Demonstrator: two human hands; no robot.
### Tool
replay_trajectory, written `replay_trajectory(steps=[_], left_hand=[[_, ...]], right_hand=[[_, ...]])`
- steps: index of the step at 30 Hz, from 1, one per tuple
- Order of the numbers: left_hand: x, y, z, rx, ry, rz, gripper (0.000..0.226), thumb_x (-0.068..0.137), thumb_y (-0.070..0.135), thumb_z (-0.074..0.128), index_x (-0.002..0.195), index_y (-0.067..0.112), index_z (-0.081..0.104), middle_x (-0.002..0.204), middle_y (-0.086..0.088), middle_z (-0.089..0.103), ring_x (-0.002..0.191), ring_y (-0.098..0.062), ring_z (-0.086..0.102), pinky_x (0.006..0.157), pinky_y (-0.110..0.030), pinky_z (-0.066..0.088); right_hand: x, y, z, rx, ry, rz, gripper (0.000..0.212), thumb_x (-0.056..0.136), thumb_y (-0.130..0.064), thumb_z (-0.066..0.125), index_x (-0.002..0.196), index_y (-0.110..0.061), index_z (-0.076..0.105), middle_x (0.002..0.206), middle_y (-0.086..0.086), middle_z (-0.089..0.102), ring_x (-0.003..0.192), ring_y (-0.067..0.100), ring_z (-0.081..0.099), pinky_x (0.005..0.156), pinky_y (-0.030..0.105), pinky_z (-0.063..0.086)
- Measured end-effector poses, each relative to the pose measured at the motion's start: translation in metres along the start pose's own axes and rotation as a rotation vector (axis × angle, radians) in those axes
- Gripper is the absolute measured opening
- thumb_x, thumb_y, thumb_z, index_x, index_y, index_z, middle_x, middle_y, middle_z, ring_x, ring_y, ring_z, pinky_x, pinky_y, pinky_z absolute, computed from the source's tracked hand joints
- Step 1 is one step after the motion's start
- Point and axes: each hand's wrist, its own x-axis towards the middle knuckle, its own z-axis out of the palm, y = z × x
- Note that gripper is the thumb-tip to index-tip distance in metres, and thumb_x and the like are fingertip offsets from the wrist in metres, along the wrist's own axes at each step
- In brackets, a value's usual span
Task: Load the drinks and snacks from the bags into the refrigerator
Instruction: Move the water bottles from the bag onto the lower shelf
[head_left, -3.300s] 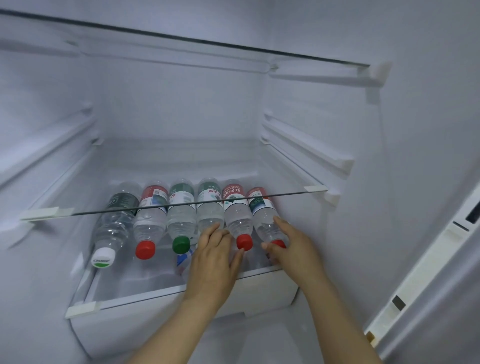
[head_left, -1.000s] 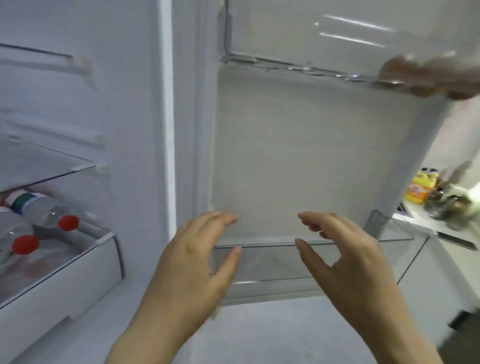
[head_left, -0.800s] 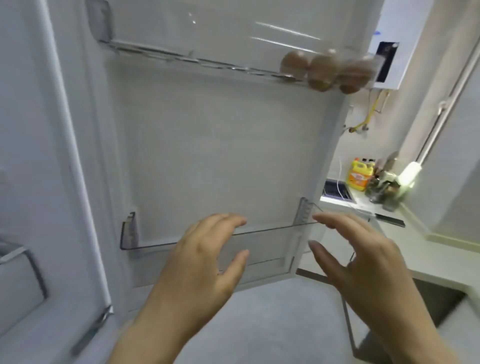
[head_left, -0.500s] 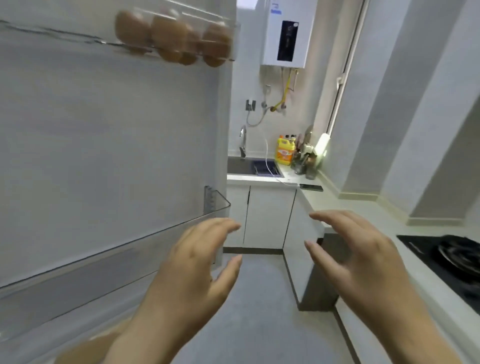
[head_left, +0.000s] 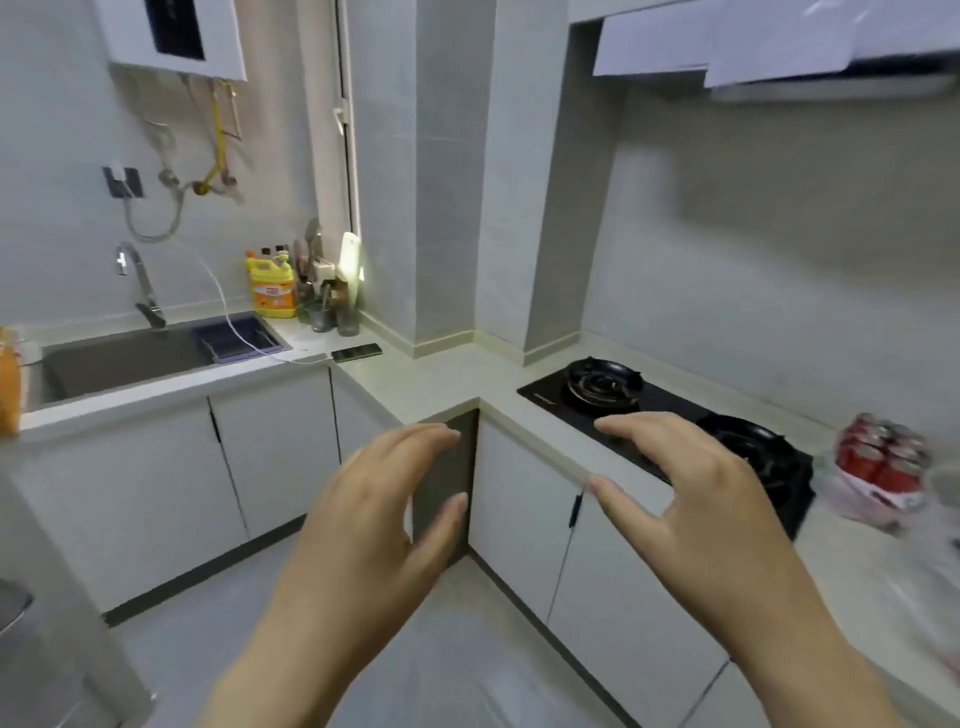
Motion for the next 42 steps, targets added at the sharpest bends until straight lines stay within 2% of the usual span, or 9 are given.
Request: replay_trajectory(steps=[5,9,17,20,25,30,34,37,42], left_hand=[[0.036,0.019,0.056,-0.126,-0.138,0.149,0.047,0.088,0.039,0.056,0.134,0.038,0.045,0.123,0.034,0.038,0.121,0.009,0.037,0.097,-0.008,0.025],[0.056,0.052,0.102,-0.180,-0.240,0.272,0.047,0.090,0.037,0.056,0.135,0.036,0.044,0.122,0.034,0.035,0.115,0.016,0.031,0.086,0.006,0.018],[0.095,0.141,0.186,-0.302,-0.312,0.425,0.045,0.090,0.035,0.056,0.134,0.038,0.044,0.123,0.034,0.036,0.112,0.017,0.030,0.086,0.003,0.026],[0.108,0.176,0.218,-0.311,-0.323,0.470,0.045,0.090,0.034,0.057,0.133,0.036,0.046,0.125,0.032,0.040,0.118,0.013,0.035,0.088,0.004,0.023],[0.117,0.230,0.272,-0.342,-0.363,0.485,0.045,0.089,0.032,0.059,0.132,0.035,0.048,0.126,0.030,0.042,0.120,0.007,0.040,0.087,0.002,0.025],[0.128,0.268,0.318,-0.374,-0.466,0.510,0.043,0.089,0.033,0.058,0.130,0.035,0.049,0.124,0.030,0.043,0.108,0.008,0.045,0.082,0.002,0.029],[0.151,0.289,0.354,-0.385,-0.489,0.520,0.042,0.088,0.032,0.060,0.129,0.034,0.051,0.125,0.026,0.049,0.102,0.005,0.050,0.078,-0.005,0.035],[0.171,0.302,0.384,-0.402,-0.519,0.548,0.042,0.088,0.033,0.060,0.129,0.034,0.051,0.126,0.026,0.049,0.114,0.005,0.046,0.082,-0.011,0.038],[0.218,0.312,0.434,-0.418,-0.573,0.586,0.042,0.088,0.033,0.060,0.128,0.036,0.050,0.119,0.027,0.049,0.103,0.003,0.052,0.090,-0.011,0.040]], right_hand=[[-0.022,0.040,-0.025,-0.160,0.022,0.227,0.038,0.084,-0.029,0.069,0.121,-0.031,0.061,0.113,-0.028,0.053,0.108,-0.012,0.043,0.091,0.000,0.025],[-0.041,0.074,-0.050,-0.232,0.057,0.365,0.040,0.084,-0.029,0.069,0.122,-0.033,0.059,0.112,-0.030,0.048,0.102,-0.019,0.035,0.086,-0.009,0.018],[-0.068,0.161,-0.105,-0.307,0.151,0.520,0.039,0.086,-0.033,0.066,0.124,-0.037,0.057,0.123,-0.024,0.052,0.119,-0.004,0.044,0.098,0.014,0.029],[-0.075,0.198,-0.128,-0.302,0.190,0.568,0.038,0.085,-0.032,0.067,0.122,-0.036,0.058,0.118,-0.024,0.052,0.112,0.002,0.050,0.093,0.019,0.036],[-0.089,0.255,-0.156,-0.287,0.195,0.632,0.036,0.084,-0.031,0.067,0.119,-0.037,0.060,0.117,-0.025,0.053,0.106,-0.002,0.049,0.090,0.016,0.035],[-0.104,0.306,-0.175,-0.303,0.188,0.722,0.037,0.083,-0.030,0.069,0.120,-0.032,0.062,0.119,-0.020,0.056,0.114,0.004,0.052,0.095,0.018,0.037],[-0.102,0.341,-0.182,-0.313,0.205,0.780,0.037,0.083,-0.027,0.070,0.118,-0.035,0.062,0.112,-0.025,0.052,0.110,0.001,0.051,0.089,0.013,0.032],[-0.094,0.370,-0.184,-0.334,0.217,0.819,0.034,0.082,-0.027,0.070,0.115,-0.035,0.063,0.110,-0.023,0.055,0.104,0.002,0.053,0.085,0.014,0.035],[-0.066,0.419,-0.181,-0.337,0.260,0.861,0.033,0.081,-0.023,0.072,0.111,-0.033,0.064,0.106,-0.023,0.056,0.098,0.001,0.055,0.083,0.015,0.038]])
